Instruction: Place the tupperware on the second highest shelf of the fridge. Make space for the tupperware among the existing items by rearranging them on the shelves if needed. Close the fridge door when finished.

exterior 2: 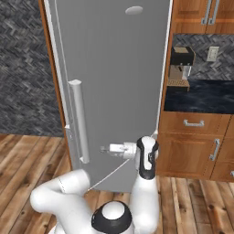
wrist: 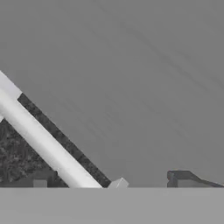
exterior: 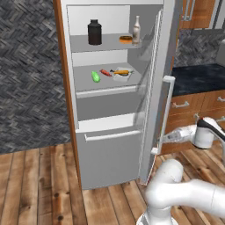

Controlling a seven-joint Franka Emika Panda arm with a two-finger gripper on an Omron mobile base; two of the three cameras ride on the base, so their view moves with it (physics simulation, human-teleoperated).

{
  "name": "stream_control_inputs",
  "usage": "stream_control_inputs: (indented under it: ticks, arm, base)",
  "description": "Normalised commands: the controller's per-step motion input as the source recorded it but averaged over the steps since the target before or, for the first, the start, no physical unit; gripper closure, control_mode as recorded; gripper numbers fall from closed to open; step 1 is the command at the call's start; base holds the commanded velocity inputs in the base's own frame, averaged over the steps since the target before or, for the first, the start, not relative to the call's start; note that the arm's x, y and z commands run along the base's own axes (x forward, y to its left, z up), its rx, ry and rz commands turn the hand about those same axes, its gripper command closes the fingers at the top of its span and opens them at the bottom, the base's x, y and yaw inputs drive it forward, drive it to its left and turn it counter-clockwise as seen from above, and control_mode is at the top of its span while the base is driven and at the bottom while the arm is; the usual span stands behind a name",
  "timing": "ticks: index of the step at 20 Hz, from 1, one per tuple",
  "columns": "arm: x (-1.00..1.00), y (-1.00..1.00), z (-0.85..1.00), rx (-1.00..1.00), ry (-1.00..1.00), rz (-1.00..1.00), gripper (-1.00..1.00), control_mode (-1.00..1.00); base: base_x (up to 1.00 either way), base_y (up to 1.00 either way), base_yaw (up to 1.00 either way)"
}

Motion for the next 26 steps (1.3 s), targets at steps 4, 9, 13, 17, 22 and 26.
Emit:
stream_control_inputs:
  ticks: [4,9,13,17,22,26]
  arm:
    - [0.0,0.99,0.19,0.0,-0.4,0.0,-1.0,-1.0]
    - [0.08,0.66,0.61,0.0,-0.49,-0.04,-1.0,-1.0]
    - [0.29,0.39,0.83,0.0,-0.5,-0.08,-1.0,-1.0]
    - [0.29,0.28,0.69,-0.03,-0.42,-0.29,-1.0,-1.0]
    - [0.52,0.45,0.41,-0.12,-0.28,-0.58,-1.0,-1.0]
    - [0.66,0.54,0.37,-0.15,-0.24,-0.65,-1.0,-1.0]
  base:
    - [0.0,0.0,0.0]
    - [0.0,0.0,0.0]
    - [0.0,0.0,0.0]
    - [0.0,0.0,0.0]
    - [0.0,0.0,0.0]
    - [0.0,0.0,0.0]
